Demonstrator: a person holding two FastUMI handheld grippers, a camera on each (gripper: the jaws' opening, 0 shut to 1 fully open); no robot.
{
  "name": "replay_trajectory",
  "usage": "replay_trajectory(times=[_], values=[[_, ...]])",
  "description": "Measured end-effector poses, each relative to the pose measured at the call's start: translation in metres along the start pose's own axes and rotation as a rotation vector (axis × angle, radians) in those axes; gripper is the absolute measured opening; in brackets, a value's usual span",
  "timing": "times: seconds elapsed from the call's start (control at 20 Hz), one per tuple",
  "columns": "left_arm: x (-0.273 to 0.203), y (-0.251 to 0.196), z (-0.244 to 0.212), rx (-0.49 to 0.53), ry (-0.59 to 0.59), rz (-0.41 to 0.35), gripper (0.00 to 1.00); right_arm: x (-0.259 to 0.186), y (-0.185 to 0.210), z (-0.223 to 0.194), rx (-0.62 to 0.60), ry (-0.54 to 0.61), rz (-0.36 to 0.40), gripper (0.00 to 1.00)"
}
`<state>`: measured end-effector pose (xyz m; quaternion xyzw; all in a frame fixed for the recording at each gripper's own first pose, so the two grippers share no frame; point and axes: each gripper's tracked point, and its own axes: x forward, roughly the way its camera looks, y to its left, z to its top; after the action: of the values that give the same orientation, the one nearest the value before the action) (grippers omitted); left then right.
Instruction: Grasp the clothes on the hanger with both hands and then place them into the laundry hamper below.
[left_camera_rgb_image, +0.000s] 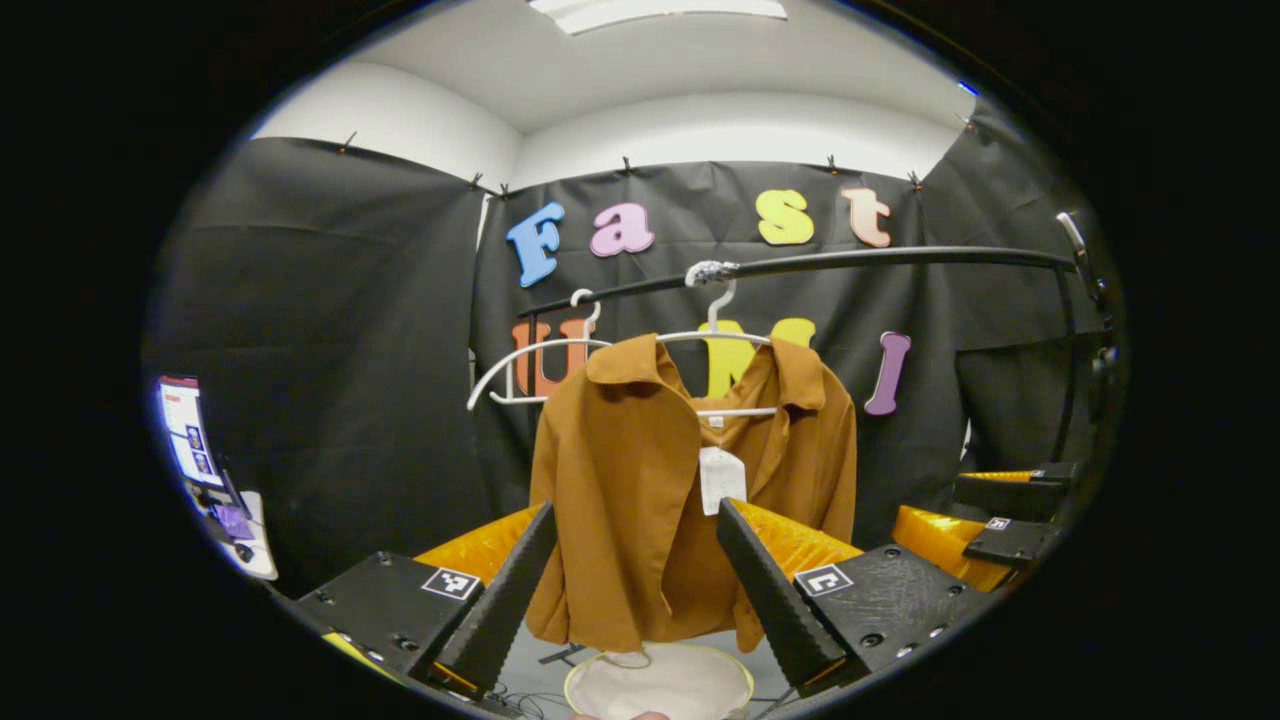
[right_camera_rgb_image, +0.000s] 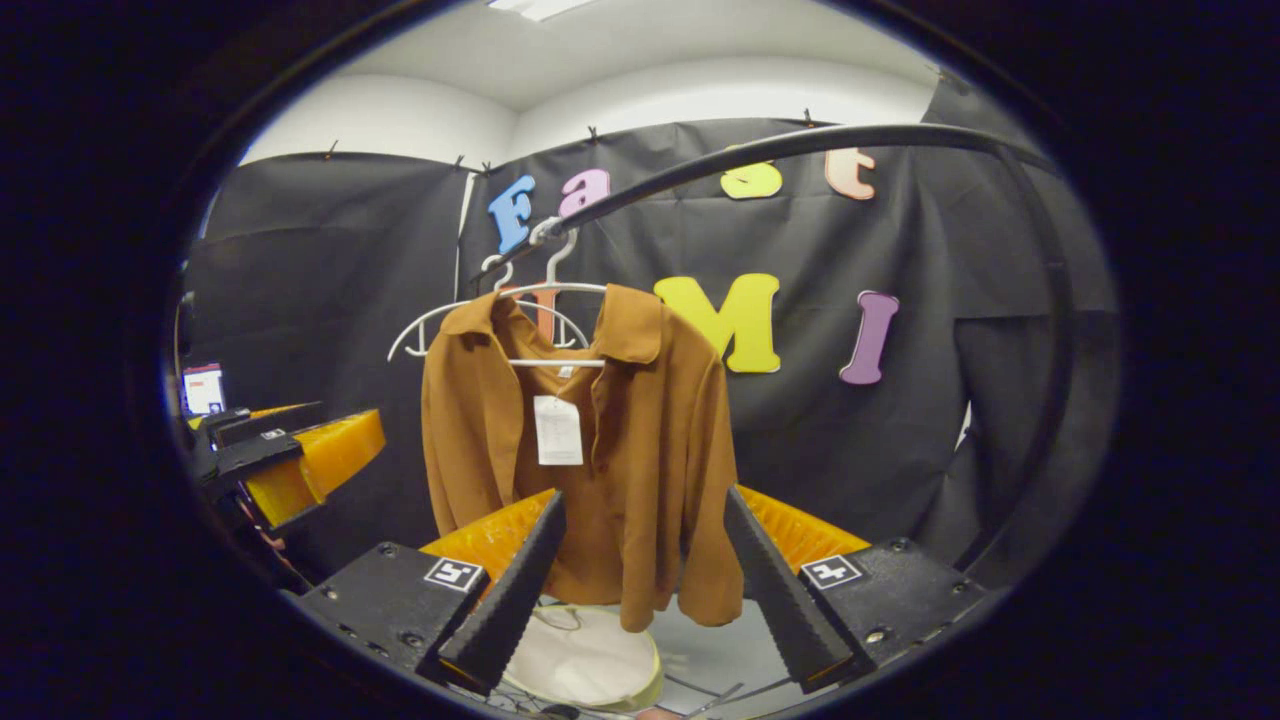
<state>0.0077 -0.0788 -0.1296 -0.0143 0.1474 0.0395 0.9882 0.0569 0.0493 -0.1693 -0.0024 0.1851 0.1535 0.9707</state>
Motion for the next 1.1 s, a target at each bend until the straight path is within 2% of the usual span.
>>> replay_trajectory(times=[0.1,0.2,0.25,0.4,0.6,0.65,0.7,0.75,0.8,0.85,1.1], values=[[0.018,-0.003,-0.006,-0.007,0.012,-0.030,0.96,0.020,0.006,0.000,0.018,0.009,-0.016,1.00],[0.047,-0.009,-0.013,-0.010,0.021,-0.060,1.00,0.042,0.009,0.002,0.039,0.017,-0.029,1.00],[0.060,-0.010,-0.017,-0.011,0.020,-0.072,0.98,0.053,0.009,0.004,0.051,0.013,-0.036,1.00],[0.100,-0.013,-0.034,-0.011,0.042,-0.110,1.00,0.090,0.008,0.004,0.086,0.028,-0.069,1.00],[0.139,-0.012,-0.048,0.005,0.068,-0.155,1.00,0.131,0.019,0.005,0.124,0.037,-0.067,1.00],[0.147,-0.011,-0.050,0.005,0.067,-0.163,0.94,0.141,0.020,0.005,0.131,0.037,-0.066,0.99],[0.156,-0.011,-0.052,0.001,0.068,-0.172,1.00,0.148,0.022,0.006,0.138,0.040,-0.069,1.00],[0.164,-0.013,-0.054,-0.003,0.074,-0.181,0.98,0.157,0.023,0.007,0.147,0.041,-0.070,0.99],[0.170,-0.013,-0.057,-0.008,0.076,-0.186,1.00,0.163,0.025,0.005,0.155,0.044,-0.070,1.00],[0.176,-0.014,-0.057,-0.014,0.075,-0.192,0.94,0.169,0.025,0.004,0.162,0.050,-0.074,1.00],[0.203,-0.011,-0.053,-0.031,0.040,-0.168,0.98,0.196,0.022,0.014,0.188,0.009,-0.122,0.99]])
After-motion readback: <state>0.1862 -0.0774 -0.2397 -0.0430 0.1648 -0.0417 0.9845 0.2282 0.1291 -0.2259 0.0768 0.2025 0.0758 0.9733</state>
